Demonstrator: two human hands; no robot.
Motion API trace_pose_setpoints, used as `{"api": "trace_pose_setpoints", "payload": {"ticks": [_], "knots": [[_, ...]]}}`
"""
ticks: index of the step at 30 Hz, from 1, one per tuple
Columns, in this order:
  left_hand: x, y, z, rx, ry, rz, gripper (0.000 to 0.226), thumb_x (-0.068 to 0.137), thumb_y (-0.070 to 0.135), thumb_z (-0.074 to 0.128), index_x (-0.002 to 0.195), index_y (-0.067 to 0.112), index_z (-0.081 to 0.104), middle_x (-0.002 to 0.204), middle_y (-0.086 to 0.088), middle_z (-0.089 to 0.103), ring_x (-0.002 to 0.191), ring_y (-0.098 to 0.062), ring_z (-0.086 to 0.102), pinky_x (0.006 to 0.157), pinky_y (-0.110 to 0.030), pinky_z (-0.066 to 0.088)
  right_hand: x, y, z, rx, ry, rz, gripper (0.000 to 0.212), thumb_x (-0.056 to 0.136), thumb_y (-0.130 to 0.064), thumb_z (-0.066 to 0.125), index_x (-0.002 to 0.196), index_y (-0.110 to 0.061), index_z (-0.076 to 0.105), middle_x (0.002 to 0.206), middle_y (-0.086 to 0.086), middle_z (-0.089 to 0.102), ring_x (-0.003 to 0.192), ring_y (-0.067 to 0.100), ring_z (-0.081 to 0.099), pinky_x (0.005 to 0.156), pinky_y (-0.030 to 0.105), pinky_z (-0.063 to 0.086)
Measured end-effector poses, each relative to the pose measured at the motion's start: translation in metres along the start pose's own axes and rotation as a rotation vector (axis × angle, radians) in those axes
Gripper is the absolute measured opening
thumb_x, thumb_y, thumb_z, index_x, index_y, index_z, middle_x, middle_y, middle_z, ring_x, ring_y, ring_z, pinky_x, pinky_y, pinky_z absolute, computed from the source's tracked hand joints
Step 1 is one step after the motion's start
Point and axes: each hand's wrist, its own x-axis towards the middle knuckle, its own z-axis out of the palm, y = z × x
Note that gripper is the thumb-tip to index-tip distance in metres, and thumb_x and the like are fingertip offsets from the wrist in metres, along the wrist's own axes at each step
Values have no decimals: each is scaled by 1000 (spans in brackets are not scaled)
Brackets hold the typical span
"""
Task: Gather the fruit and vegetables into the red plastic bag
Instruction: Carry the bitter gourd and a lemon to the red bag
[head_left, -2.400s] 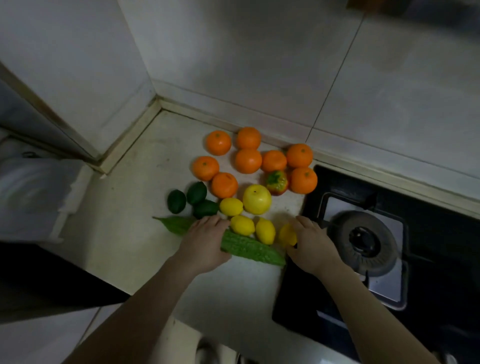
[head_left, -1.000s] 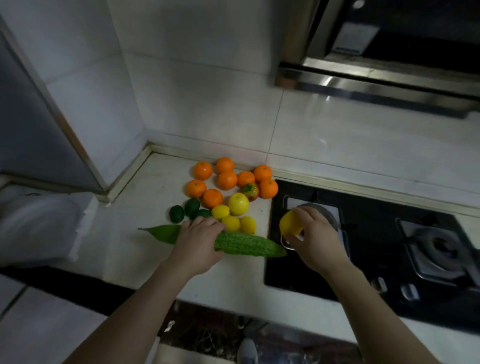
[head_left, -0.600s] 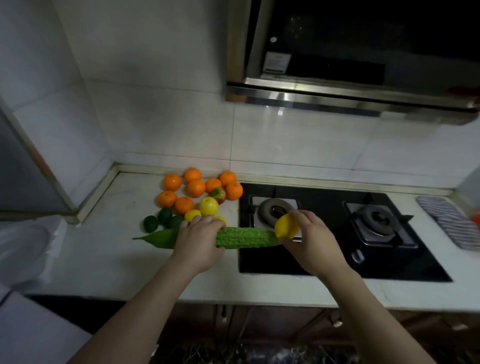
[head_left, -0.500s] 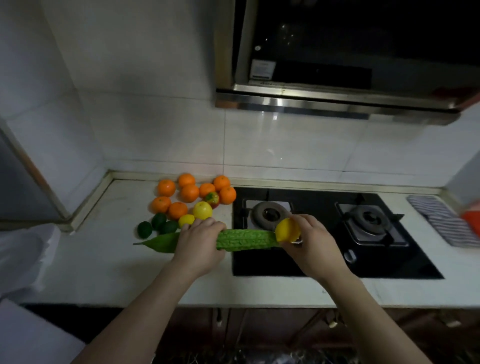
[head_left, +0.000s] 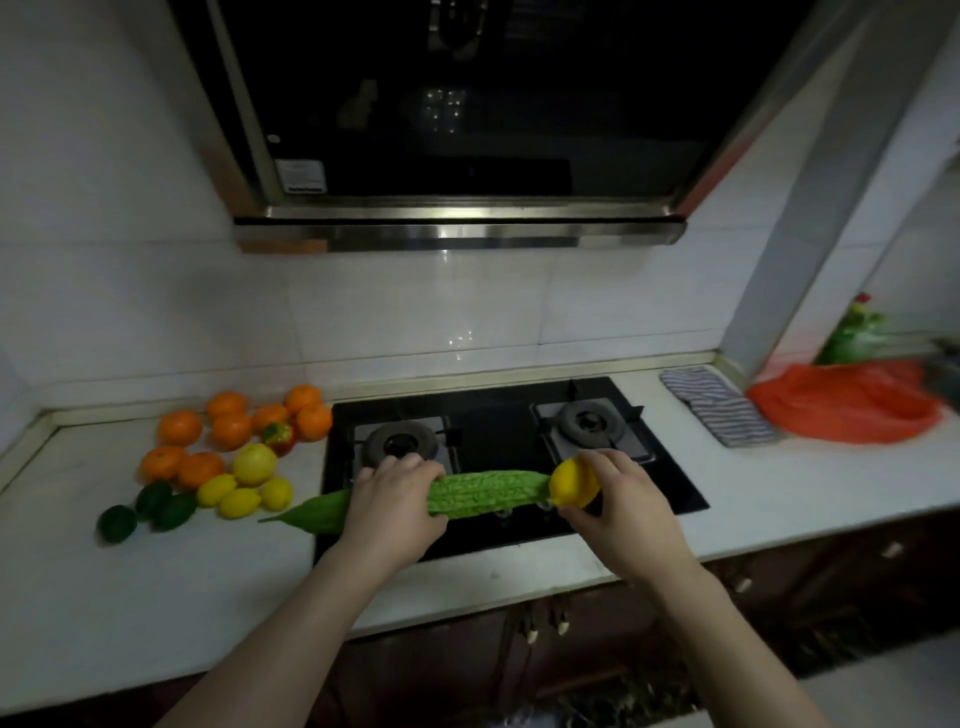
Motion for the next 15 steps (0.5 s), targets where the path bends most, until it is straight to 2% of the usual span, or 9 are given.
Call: {"api": "trace_pose_setpoints", "payload": {"ticks": [7,15], "knots": [[37,105,17,-32,22,101,53,75,50,68,124,36,55,113,12,55,107,-17,51,87,-37,39,-27,87,-54,-6,43,112,65,79,-41,71,135,-20,47,130,-3,49,116,20,48,93,30,42],[97,194,38,-67,-4,227,54,76,49,67,126,34,53,116,9,55,108,-17,50,88,-35,38,-33,162,-96,-60,97,239,66,78,-40,72,135,-19,47,131,-3,50,118,19,47,97,30,39]]}}
